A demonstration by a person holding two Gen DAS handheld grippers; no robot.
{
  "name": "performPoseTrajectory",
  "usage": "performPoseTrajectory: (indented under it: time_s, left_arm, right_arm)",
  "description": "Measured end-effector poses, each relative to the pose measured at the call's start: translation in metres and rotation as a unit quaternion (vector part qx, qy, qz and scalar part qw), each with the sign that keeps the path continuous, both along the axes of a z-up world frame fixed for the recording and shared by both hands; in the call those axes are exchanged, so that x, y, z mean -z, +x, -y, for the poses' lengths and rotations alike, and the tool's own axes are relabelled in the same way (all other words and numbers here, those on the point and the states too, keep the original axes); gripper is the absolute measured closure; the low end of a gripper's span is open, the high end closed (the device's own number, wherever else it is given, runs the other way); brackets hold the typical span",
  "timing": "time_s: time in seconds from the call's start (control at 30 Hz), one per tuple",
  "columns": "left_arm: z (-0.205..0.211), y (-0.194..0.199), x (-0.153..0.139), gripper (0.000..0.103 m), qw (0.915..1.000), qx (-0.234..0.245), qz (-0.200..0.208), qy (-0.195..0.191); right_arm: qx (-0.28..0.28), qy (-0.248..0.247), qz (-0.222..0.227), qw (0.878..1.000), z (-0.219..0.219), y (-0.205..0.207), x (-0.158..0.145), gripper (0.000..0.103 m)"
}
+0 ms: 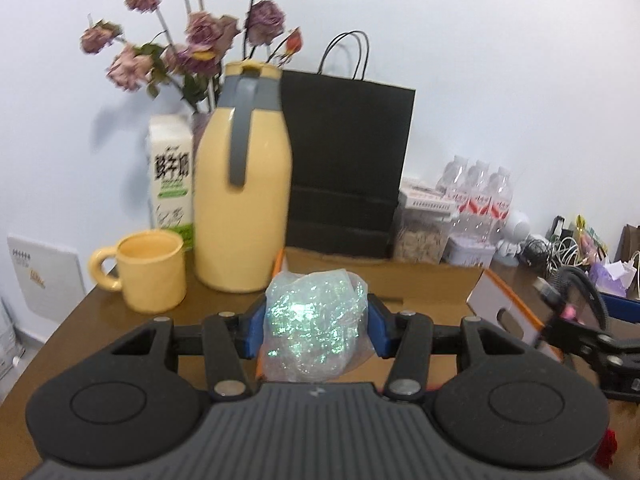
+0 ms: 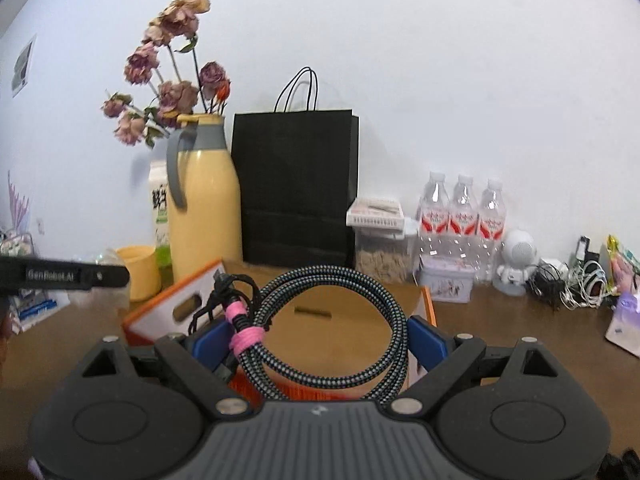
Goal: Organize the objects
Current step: 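Carry the cable and plastic bag into the cardboard box and release both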
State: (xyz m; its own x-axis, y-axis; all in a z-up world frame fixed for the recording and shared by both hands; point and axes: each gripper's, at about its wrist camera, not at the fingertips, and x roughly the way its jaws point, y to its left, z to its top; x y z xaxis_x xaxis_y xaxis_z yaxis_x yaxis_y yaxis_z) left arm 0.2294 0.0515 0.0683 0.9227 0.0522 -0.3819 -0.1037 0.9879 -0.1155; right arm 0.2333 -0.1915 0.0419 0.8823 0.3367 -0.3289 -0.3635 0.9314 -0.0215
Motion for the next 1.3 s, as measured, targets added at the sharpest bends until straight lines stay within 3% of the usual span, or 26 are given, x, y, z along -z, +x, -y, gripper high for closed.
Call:
performPoseTrajectory:
  time_s: [0.17, 0.4, 0.67, 0.77, 0.83, 0.87, 0.97, 1.3]
  left_arm:
    - [0.007, 0.035, -0.002, 0.052, 0.9999, 0.007, -0.007, 0.007]
    - [0.004, 0.083, 0.021, 0.052, 0.9987, 0.003, -0.050, 0.006]
    - [0.003, 0.105, 0.045, 0.050, 0.9959, 0.013, -0.090, 0.001]
    - [0.004, 0.104, 0.046, 0.033, 0.9956, 0.015, -0.093, 0.004]
    - [0.006, 0.102, 0.045, 0.007, 0.9960, 0.012, -0.088, 0.012]
    - [0.007, 0.100, 0.044, 0.002, 0.9964, 0.012, -0.082, 0.015]
    - [0.009, 0.098, 0.042, 0.000, 0.9970, 0.014, -0.075, 0.013]
    - [0.008, 0.089, 0.034, 0.000, 0.9978, 0.009, -0.065, 0.006]
  right_arm:
    - [0.014, 0.010, -0.018, 1.000, -0.018, 0.044, -0.003, 0.011]
    - [0.056, -0.001, -0.074, 0.996, -0.032, 0.100, 0.023, 0.011]
    - [0.082, -0.017, -0.110, 0.990, -0.031, 0.125, 0.054, 0.011]
    - [0.080, -0.019, -0.120, 0.989, -0.030, 0.127, 0.059, 0.010]
    - [0.075, -0.024, -0.127, 0.989, -0.031, 0.127, 0.061, 0.010]
    - [0.074, -0.023, -0.129, 0.989, -0.032, 0.126, 0.061, 0.009]
    - [0.074, -0.019, -0.127, 0.989, -0.032, 0.125, 0.059, 0.000]
    - [0.069, -0.010, -0.117, 0.991, -0.029, 0.121, 0.051, 0.000]
